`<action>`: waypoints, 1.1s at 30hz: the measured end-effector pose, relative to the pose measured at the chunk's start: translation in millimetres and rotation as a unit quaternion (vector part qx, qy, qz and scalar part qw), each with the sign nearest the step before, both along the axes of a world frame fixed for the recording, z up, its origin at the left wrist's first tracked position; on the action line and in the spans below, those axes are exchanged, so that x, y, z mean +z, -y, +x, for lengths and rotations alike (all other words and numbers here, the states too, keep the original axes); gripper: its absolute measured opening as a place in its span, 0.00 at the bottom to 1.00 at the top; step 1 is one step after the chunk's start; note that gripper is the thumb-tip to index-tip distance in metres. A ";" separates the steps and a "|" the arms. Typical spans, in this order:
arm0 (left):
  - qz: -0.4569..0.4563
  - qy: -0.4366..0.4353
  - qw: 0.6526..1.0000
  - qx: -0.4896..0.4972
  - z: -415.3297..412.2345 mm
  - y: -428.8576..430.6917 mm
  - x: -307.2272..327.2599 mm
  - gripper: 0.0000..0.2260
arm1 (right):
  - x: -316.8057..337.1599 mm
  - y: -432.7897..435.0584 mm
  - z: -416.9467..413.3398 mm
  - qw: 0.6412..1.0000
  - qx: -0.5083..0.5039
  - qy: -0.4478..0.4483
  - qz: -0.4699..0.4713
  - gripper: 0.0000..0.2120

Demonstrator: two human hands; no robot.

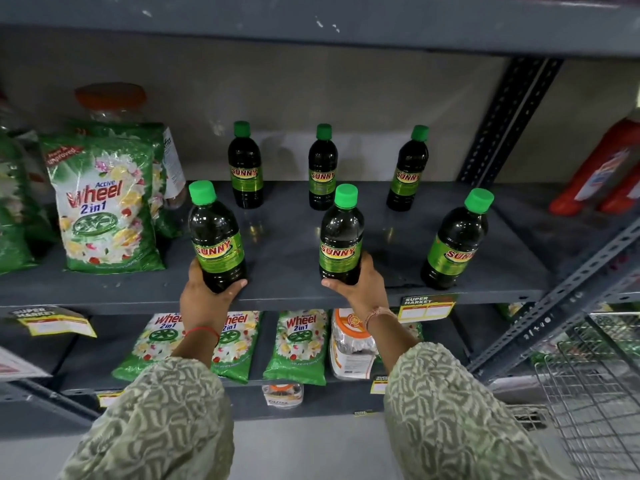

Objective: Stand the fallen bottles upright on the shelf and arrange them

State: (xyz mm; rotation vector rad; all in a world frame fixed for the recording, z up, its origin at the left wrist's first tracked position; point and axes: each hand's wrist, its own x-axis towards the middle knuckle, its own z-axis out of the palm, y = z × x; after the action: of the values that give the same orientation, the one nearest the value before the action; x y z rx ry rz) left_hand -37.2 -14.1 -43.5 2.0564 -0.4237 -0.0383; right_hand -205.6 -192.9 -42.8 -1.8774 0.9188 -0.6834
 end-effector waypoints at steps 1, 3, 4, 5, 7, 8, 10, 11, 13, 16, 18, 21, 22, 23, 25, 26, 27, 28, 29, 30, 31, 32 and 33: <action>0.001 -0.002 1.000 0.002 -0.4 0.8 0.1 0.36 | -0.1 0.3 -0.3 1.000 -0.001 -0.001 -0.001 0.34; 0.004 -0.005 1.000 0.003 -0.6 1.4 0.3 0.36 | -0.5 0.8 -0.5 1.000 0.000 -0.004 -0.002 0.33; 0.006 -0.005 1.000 0.001 -0.7 1.5 0.4 0.36 | -0.6 0.8 -0.5 1.000 0.001 -0.006 -0.003 0.33; 0.007 -0.004 1.000 0.000 -0.7 1.5 0.4 0.36 | -0.7 0.8 -0.4 1.000 0.002 -0.008 -0.005 0.33; 0.010 -0.002 1.000 0.000 -0.5 0.7 0.9 0.36 | -0.9 0.6 -0.1 1.000 0.003 -0.008 -0.005 0.33; 0.013 -0.002 1.000 0.000 -0.8 0.5 1.5 0.36 | -1.3 0.7 0.0 1.000 0.002 -0.008 -0.004 0.33; 0.016 -0.002 1.000 -0.002 -1.3 -0.1 2.0 0.35 | -2.1 0.9 -0.5 1.000 0.000 -0.009 -0.002 0.34; 0.017 -0.002 1.000 -0.005 -1.5 -0.6 2.2 0.35 | -2.2 0.7 -0.6 1.000 0.002 -0.009 0.000 0.34; 0.020 0.000 1.000 -0.013 -1.2 -1.4 2.9 0.35 | -1.6 0.0 -0.3 1.000 0.007 -0.010 0.003 0.34; 0.028 -0.009 0.999 -0.022 -0.7 -2.0 4.6 0.34 | -0.5 -1.1 -0.3 1.000 0.009 -0.018 0.006 0.34; 0.033 -0.012 0.999 -0.025 0.4 -2.1 5.5 0.34 | -1.2 -0.8 -0.7 1.000 0.007 -0.019 0.007 0.34; 0.040 -0.010 0.999 -0.027 0.7 -2.0 6.7 0.33 | -1.4 -1.2 -1.9 1.000 0.007 -0.015 -0.001 0.33; 0.041 -0.011 0.999 -0.029 0.2 -2.6 6.7 0.33 | -0.4 -1.9 -3.2 1.000 0.011 -0.016 0.001 0.33; 0.042 -0.009 0.999 -0.031 0.5 -3.2 6.1 0.32 | -0.7 -1.8 -3.6 1.000 0.015 -0.018 0.001 0.33; 0.041 -0.006 0.999 -0.033 1.9 -4.8 4.6 0.32 | -1.4 -0.1 -4.2 1.000 0.017 -0.022 -0.001 0.33; 0.041 -0.009 0.999 -0.034 1.5 -6.1 4.7 0.32 | -0.3 -1.0 -5.2 1.000 0.017 -0.026 -0.004 0.33; 0.040 -0.005 0.999 -0.034 0.9 -7.4 3.1 0.33 | -1.4 -1.7 -5.5 1.000 0.017 -0.021 -0.009 0.33; 0.046 -0.005 0.998 -0.036 -1.2 -8.7 3.8 0.33 | 0.6 -4.1 -6.1 1.000 0.016 -0.026 -0.008 0.33; 0.049 -0.006 0.998 -0.040 0.3 -9.1 1.7 0.33 | -2.4 -2.3 -5.1 0.999 0.015 -0.030 -0.008 0.33; 0.054 -0.013 0.997 -0.047 -0.4 -9.2 4.8 0.34 | 1.1 -3.0 -6.0 0.999 0.018 -0.042 -0.006 0.34; 0.047 -0.022 0.997 -0.055 3.1 -8.3 5.9 0.35 | 0.7 -0.2 -5.5 0.999 0.018 -0.038 0.004 0.35; 0.040 -0.035 0.997 -0.060 1.9 -8.3 10.4 0.38 | 5.4 -1.9 -6.9 0.999 0.013 -0.036 0.019 0.37; 0.018 -0.034 0.997 -0.070 -0.8 -9.9 7.4 0.42 | 0.3 -5.1 -8.7 1.000 0.012 -0.006 0.017 0.41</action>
State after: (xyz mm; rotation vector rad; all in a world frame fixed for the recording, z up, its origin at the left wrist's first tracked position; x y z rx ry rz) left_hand -38.0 -4.2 -36.1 2.0501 -0.5278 -0.2021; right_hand -214.4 -187.8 -42.4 -1.8625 0.9101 -0.6391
